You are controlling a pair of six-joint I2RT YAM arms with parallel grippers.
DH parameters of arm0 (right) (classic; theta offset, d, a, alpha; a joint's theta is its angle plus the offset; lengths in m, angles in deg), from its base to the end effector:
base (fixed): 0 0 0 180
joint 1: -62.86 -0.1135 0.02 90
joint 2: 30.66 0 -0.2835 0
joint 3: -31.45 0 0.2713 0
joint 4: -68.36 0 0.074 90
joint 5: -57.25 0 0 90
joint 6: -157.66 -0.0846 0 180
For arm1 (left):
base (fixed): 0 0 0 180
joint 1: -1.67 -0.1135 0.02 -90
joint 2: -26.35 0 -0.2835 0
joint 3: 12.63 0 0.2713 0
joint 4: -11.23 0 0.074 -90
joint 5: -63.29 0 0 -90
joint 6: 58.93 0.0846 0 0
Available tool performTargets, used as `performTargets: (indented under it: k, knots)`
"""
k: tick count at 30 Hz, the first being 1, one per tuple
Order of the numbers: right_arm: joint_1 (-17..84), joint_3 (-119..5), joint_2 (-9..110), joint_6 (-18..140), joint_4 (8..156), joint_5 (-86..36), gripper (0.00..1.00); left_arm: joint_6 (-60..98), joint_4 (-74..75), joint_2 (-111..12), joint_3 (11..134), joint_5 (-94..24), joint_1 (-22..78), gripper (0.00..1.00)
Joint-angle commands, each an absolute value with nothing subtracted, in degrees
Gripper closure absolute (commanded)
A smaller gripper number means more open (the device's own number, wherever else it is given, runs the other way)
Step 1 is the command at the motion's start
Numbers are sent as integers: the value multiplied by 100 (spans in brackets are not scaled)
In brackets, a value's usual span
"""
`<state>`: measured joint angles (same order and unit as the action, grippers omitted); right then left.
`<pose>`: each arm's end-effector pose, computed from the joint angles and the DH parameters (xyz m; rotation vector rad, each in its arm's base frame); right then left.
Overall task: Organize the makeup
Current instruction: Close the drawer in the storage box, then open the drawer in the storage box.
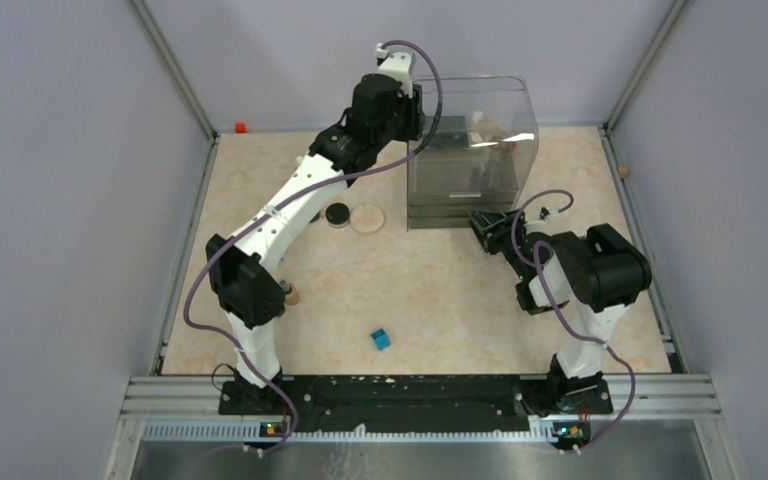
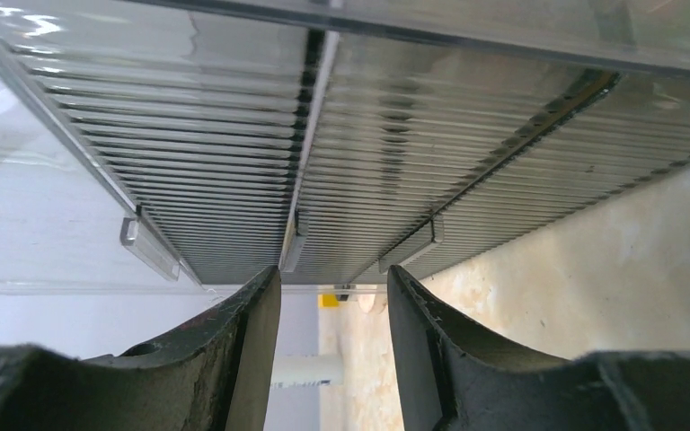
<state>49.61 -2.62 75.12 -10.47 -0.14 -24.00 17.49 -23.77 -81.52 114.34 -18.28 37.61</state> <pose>0.3276 0.0904 0.1199 0.8559 1.5894 1.3143 0.4242 -0.2922 0.4289 0.2602 1.8528 -0.4656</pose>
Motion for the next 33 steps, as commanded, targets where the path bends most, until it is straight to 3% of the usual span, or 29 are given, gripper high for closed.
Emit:
performTargets:
  k: [1, 8, 33]
  knots:
    - [4980, -322, 7800, -1372, -1327, -2273, 54, 1837, -2809, -8017, 11328, -1955, 3799, 54]
    - [4982, -348, 7769, -1338, -1467, -2238, 58, 1850, -2809, -8042, 11335, -1946, 3799, 54]
    - [4980, -199, 7246, -1251, -1545, -2229, 56, 1911, -2809, -8030, 11292, -1921, 3798, 54]
